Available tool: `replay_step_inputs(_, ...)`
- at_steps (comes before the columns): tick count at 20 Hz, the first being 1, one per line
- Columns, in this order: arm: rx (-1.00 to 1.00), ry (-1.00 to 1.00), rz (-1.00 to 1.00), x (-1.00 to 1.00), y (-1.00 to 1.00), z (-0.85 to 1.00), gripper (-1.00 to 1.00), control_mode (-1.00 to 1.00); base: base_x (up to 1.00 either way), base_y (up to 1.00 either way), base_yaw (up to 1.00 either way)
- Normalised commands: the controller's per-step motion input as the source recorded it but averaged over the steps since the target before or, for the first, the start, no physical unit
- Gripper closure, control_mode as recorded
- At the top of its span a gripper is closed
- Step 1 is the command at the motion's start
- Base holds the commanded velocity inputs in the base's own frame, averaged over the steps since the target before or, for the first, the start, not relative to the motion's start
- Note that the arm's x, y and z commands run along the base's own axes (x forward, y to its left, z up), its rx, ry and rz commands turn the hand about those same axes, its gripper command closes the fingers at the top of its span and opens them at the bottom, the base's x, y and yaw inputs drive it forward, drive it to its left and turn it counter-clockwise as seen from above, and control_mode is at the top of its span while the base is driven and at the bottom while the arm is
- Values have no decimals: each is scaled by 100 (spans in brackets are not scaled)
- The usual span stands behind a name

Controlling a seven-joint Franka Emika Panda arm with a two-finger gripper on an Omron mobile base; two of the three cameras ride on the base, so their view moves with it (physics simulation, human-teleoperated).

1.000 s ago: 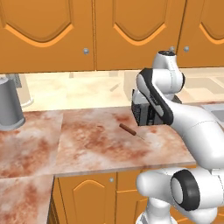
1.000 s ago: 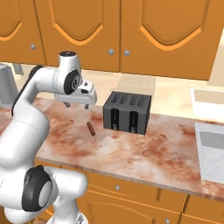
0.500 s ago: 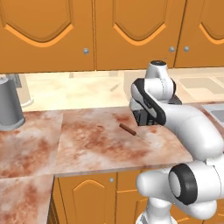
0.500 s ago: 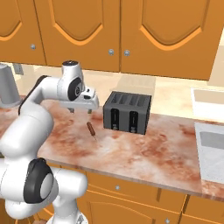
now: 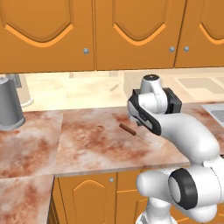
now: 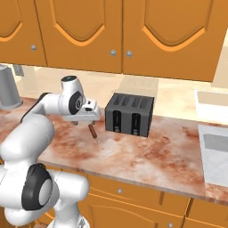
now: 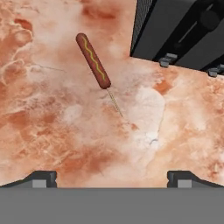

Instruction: Store the hot dog in the freezer for long-term storage. Close the freezer door after placing the cooked food.

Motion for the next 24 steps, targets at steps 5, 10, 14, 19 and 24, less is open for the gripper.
replay_step_inputs(5, 0, 2, 0, 0, -7, -37, -100, -100, 0, 0, 0)
replay_step_inputs(10, 0, 12, 2, 0, 0, -33, -100, -100, 0, 0, 0)
replay_step_inputs(14, 0, 17, 3, 12, 0, -27, -100, -100, 0, 0, 0)
replay_step_inputs(19, 0, 14, 3, 24, 0, -34, -100, -100, 0, 0, 0)
replay_step_inputs(24, 0, 5, 7, 15, -3, -31, -100, -100, 0, 0, 0)
